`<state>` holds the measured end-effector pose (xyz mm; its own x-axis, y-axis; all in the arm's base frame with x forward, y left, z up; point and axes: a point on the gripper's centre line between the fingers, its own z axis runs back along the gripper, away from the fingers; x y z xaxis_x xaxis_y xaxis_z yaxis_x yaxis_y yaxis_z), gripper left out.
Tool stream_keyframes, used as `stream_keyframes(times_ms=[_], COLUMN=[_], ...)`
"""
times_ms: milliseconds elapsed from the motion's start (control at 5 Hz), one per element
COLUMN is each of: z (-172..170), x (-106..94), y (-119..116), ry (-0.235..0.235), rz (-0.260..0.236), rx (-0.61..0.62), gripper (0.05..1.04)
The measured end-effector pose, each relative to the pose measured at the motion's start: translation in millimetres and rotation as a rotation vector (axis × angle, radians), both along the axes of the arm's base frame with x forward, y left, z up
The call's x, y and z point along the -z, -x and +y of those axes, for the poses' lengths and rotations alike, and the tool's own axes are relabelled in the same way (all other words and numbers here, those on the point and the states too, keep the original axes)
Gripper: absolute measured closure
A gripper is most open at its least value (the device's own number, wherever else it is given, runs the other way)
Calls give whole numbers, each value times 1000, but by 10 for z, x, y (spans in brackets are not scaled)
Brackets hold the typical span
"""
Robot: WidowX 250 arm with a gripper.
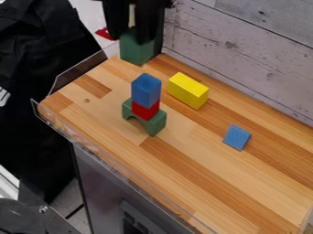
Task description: Put the green cube on top of the blue cube
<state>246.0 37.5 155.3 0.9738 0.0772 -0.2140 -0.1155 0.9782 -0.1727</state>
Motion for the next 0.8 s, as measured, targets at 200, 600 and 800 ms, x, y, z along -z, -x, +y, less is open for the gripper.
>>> stream_keyframes(times_ms=[200,600,800], z=[-21,-80,-92], x=[24,120,172], y=[-11,-45,-54], ry=[1,6,6], rz=[1,27,36], rx=[11,36,41], gripper=[571,571,571])
